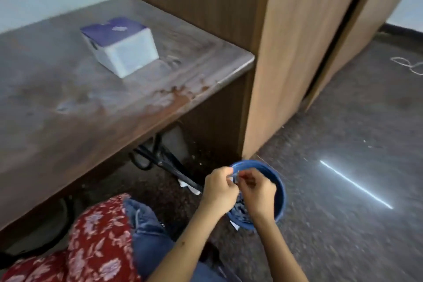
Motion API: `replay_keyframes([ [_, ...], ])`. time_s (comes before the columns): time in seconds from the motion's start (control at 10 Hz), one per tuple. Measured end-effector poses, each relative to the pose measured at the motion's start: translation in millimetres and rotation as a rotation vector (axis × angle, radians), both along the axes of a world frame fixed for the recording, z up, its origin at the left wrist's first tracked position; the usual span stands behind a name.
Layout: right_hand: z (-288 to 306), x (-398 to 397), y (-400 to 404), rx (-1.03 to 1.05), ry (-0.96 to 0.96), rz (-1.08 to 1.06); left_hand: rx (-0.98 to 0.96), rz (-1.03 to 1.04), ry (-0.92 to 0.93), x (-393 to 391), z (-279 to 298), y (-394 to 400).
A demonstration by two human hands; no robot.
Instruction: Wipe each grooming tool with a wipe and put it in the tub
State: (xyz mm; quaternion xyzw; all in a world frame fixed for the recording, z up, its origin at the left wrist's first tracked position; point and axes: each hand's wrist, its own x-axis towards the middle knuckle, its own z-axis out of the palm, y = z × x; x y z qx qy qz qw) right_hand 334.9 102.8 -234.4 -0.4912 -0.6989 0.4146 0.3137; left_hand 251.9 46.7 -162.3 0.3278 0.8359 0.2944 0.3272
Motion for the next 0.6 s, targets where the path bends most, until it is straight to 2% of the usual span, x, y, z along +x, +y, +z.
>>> replay_keyframes([
  [0.1, -50, 11, 16, -0.125, -0.209, -0.039, -0.163, -0.015, -0.07, 3, -41, 18],
  [0.2, -82, 15, 26, -0.2, -0.275, -0.042, -0.24, -0.024, -0.103, 4, -65, 27],
  [0.4, -108, 10, 41, -0.306, -0.405, -0.04, -0.28, 0.001, -0.119, 2, -88, 38],
  [0.6, -99, 19, 45, -0.298, -0.268, -0.179, -0.193, 0.034, -0.151, -1, -80, 40],
])
